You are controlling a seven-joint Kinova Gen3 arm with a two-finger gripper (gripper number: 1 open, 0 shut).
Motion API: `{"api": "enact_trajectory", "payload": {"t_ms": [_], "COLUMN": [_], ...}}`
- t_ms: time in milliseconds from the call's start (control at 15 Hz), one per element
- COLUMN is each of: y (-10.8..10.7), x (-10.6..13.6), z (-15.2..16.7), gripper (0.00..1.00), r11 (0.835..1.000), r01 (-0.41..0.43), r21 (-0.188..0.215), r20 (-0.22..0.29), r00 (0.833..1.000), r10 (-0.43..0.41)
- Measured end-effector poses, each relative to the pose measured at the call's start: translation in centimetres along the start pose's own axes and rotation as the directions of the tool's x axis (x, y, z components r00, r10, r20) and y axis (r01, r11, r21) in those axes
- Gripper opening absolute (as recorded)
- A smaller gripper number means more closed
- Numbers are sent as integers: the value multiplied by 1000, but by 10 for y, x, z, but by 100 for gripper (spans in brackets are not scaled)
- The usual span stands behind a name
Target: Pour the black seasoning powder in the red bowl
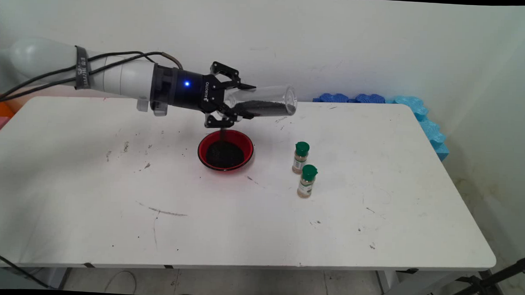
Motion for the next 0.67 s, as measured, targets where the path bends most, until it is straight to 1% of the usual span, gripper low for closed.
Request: {"api": "enact_trajectory", "payload": {"t_ms": [667], "y": [0], "x": [0], "z": [-1], "gripper": [0], "r11": [1000], "r01": [-24], "r21": [2], "r20": [1], "r00": [1000], "r10": [24]}}
